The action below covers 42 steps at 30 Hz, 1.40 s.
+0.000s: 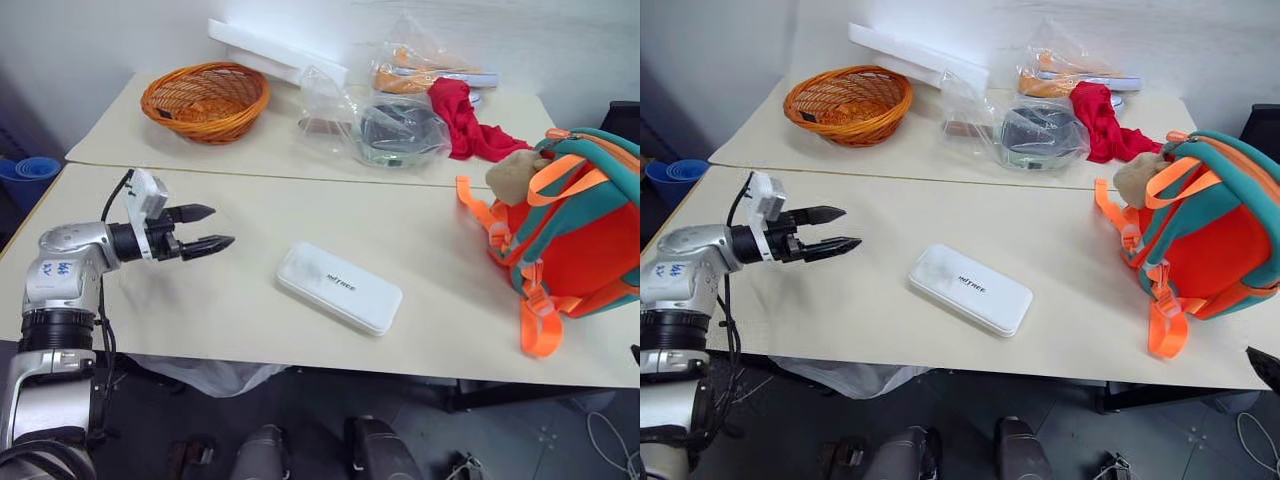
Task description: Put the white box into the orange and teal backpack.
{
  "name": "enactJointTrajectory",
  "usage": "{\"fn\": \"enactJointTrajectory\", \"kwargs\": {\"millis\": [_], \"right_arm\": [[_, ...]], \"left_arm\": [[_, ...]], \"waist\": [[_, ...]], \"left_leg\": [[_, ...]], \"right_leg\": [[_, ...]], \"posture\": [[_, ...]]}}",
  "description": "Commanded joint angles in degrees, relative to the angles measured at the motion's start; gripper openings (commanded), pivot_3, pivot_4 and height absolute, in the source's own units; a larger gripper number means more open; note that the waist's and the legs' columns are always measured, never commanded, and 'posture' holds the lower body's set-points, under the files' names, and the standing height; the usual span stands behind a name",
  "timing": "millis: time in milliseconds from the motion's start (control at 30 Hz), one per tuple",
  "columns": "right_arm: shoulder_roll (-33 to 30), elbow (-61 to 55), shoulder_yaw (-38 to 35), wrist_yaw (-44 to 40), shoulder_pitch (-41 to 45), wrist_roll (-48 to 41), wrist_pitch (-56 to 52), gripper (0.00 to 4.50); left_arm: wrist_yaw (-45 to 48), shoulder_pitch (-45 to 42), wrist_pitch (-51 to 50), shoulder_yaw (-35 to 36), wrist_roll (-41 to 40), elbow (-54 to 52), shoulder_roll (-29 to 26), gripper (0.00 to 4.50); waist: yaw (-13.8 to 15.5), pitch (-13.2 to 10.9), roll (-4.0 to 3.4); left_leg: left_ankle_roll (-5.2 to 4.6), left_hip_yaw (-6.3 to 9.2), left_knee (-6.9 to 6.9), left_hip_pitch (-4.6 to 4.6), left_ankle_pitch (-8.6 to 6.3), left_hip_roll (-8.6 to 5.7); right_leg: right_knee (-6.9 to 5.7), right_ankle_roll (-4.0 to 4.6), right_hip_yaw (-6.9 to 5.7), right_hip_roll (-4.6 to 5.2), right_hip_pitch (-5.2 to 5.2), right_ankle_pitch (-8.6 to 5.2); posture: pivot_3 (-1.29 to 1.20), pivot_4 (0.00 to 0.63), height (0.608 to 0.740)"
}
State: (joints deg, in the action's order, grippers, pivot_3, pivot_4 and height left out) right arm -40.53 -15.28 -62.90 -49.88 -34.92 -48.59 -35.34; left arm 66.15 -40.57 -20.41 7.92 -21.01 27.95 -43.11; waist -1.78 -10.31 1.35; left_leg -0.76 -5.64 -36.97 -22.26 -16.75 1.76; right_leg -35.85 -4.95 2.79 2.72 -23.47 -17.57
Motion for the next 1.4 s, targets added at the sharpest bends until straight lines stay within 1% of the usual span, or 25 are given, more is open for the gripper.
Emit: {"fn": "enactJointTrajectory", "kwargs": {"millis": [33,133,233,333,367,433,467,500,567,633,733,767,800,833,867,1000,1067,1200,1267,1400], "right_arm": [[0.7,-1.8,-0.5,0.3,-0.2,-0.6,0.6,4.49],[1.7,-6.2,2.7,1.6,-0.5,0.4,0.7,4.49],[1.7,-13.3,7.5,5.1,1.1,-0.3,-1.0,4.49],[0.6,-18.7,16.0,10.2,4.9,1.7,-3.0,4.49],[0.2,-20.1,19.7,11.9,6.7,3.0,-3.4,4.31],[-0.2,-21.8,25.3,14.3,9.8,5.2,-4.2,3.85],[-0.4,-22.1,27.1,14.9,10.8,5.8,-4.5,3.57],[-0.7,-22.1,30.4,14.9,12.2,7.4,-4.0,3.19],[-1.1,-20.8,40.1,16.0,17.6,12.4,-3.1,2.51],[-0.6,-17.6,48.2,16.9,23.6,17.0,-2.1,1.89],[-0.4,-15.2,53.8,16.6,27.7,19.8,-2.2,0.89],[-0.5,-15.0,55.2,16.5,28.3,20.4,-2.4,0.6],[-0.4,-14.8,56.3,16.6,29.0,20.8,-3.0,0.24],[-0.3,-14.7,57.0,16.6,29.4,21.1,-3.3,0.0],[0.2,-14.4,57.9,17.1,30.3,21.4,-3.6,0.0],[1.6,-13.4,59.8,18.4,33.4,23.0,-4.3,0.0],[2.3,-12.2,59.2,19.7,35.2,23.5,-5.0,0.0],[2.3,-10.0,57.6,20.4,37.2,24.5,-5.2,0.0],[2.3,-8.9,56.8,20.8,38.1,24.9,-5.2,0.0],[2.3,-8.1,56.6,20.7,39.0,25.2,-5.3,0.0]], "left_arm": [[0.5,-1.0,0.6,0.1,-0.1,0.0,0.3,4.5],[-0.4,0.0,0.6,-2.4,2.5,-1.3,0.4,4.5],[-1.2,0.8,3.2,-5.2,5.6,-2.5,1.0,4.5],[-5.9,0.0,8.1,-9.6,11.8,-1.8,3.4,4.5],[-8.5,-0.8,8.9,-10.5,13.5,-1.0,4.9,4.31],[-12.1,-2.1,8.8,-11.4,15.4,0.0,7.3,3.89],[-12.8,-2.5,9.2,-11.8,16.0,0.2,8.0,3.61],[-12.9,-2.4,10.5,-13.1,17.2,-0.3,8.8,3.25],[-14.9,-2.3,14.9,-16.5,21.2,-0.4,10.4,2.62],[-15.6,-2.6,16.4,-17.6,21.8,0.1,12.7,2.06],[-14.4,-2.6,15.3,-17.3,20.7,-0.2,14.1,1.16],[-13.7,-2.5,14.0,-17.1,20.1,-0.7,14.3,0.91],[-12.4,-2.2,12.2,-17.2,19.4,-1.6,14.4,0.58],[-11.5,-2.0,11.0,-17.3,19.0,-2.3,14.5,0.32],[-10.6,-1.4,9.6,-17.4,18.5,-3.7,14.5,0.03],[-7.2,1.2,4.8,-17.2,15.6,-9.7,14.2,0.03],[-3.7,3.5,0.6,-17.2,12.8,-15.0,12.9,0.03],[0.3,6.9,-4.2,-17.7,10.7,-21.4,9.5,0.03],[1.1,8.0,-5.9,-17.8,10.4,-22.9,7.9,0.03],[0.2,7.8,-11.3,-17.2,9.6,-22.5,7.0,0.03]], "waist": [[0.0,0.0,0.0],[0.1,0.0,0.0],[0.0,0.0,-0.01],[0.1,0.0,0.0],[0.2,0.0,0.0],[0.2,0.0,0.01],[0.3,0.0,0.01],[0.4,0.0,0.01],[0.3,0.0,0.02],[0.2,0.0,0.02],[0.3,0.0,0.02],[0.3,0.0,0.02],[0.3,0.0,0.02],[0.3,0.0,0.02],[0.3,0.0,0.02],[0.2,0.0,0.02],[0.1,0.0,0.03],[0.2,0.0,0.03],[0.2,0.0,0.03],[0.2,0.0,0.03]], "left_leg": [[-0.01,0.0,0.01,-0.01,0.0,0.0],[-0.12,0.06,0.03,-0.02,0.07,0.02],[-0.11,0.06,0.02,-0.02,0.07,0.02],[0.02,0.09,-0.06,-0.02,0.0,0.02],[0.04,0.09,-0.09,-0.05,-0.02,-0.01],[-0.04,0.09,-0.14,-0.06,0.03,-0.04],[-0.26,0.09,-0.15,-0.12,0.16,-0.05],[-0.29,0.1,-0.16,-0.17,0.18,-0.06],[-0.27,0.11,-0.13,-0.25,0.17,-0.06],[-0.25,0.06,-0.18,-0.27,0.16,-0.07],[-0.32,-0.02,-0.3,-0.3,0.17,-0.08],[-0.32,0.01,-0.31,-0.33,0.17,-0.06],[-0.31,0.03,-0.3,-0.33,0.17,-0.05],[-0.3,0.04,-0.3,-0.33,0.18,-0.03],[-0.29,0.04,-0.31,-0.33,0.18,-0.02],[-0.29,0.02,-0.46,-0.31,0.18,-0.03],[-0.3,0.03,-0.54,-0.28,0.19,-0.02],[-0.27,0.05,-0.54,-0.21,0.23,-0.02],[-0.27,0.04,-0.52,-0.18,0.23,-0.03],[-0.27,0.05,-0.52,-0.17,0.24,-0.03]], "right_leg": [[0.0,0.0,0.0,0.0,-0.01,0.0],[-0.01,0.04,-0.06,0.0,-0.02,-0.03],[-0.05,0.05,-0.05,0.0,-0.03,-0.03],[-0.09,0.04,-0.05,0.02,-0.01,-0.02],[-0.1,0.02,-0.05,0.05,-0.02,-0.01],[-0.12,-0.01,-0.05,0.08,-0.02,0.0],[-0.13,-0.03,-0.06,0.08,-0.06,0.02],[-0.13,-0.04,-0.09,0.07,-0.11,0.02],[-0.1,-0.04,-0.12,0.04,-0.15,0.02],[-0.09,-0.05,-0.11,0.0,-0.2,0.02],[-0.16,-0.09,-0.09,-0.04,-0.21,0.05],[-0.17,-0.09,-0.11,-0.07,-0.22,0.04],[-0.18,-0.09,-0.12,-0.11,-0.23,0.04],[-0.19,-0.09,-0.13,-0.14,-0.23,0.04],[-0.21,-0.09,-0.13,-0.16,-0.23,0.04],[-0.35,-0.09,-0.09,-0.14,-0.22,0.05],[-0.47,-0.09,-0.1,-0.12,-0.2,0.04],[-0.61,-0.06,-0.09,-0.11,-0.19,0.03],[-0.63,-0.04,-0.08,-0.1,-0.19,0.02],[-0.64,-0.03,-0.09,-0.1,-0.19,0.01]], "posture": [[0.0,0.15,0.74],[0.0,0.15,0.74],[0.0,0.15,0.74],[0.0,0.15,0.74],[0.0,0.15,0.74],[0.0,0.15,0.74],[0.0,0.15,0.74],[0.0,0.15,0.74],[0.0,0.15,0.74],[0.0,0.15,0.74],[0.0,0.15,0.74],[0.0,0.15,0.74],[0.0,0.15,0.74],[0.0,0.15,0.74],[0.0,0.15,0.74],[0.0,0.15,0.74],[0.0,0.15,0.74],[0.0,0.15,0.74],[0.0,0.15,0.74],[0.0,0.15,0.74]]}}
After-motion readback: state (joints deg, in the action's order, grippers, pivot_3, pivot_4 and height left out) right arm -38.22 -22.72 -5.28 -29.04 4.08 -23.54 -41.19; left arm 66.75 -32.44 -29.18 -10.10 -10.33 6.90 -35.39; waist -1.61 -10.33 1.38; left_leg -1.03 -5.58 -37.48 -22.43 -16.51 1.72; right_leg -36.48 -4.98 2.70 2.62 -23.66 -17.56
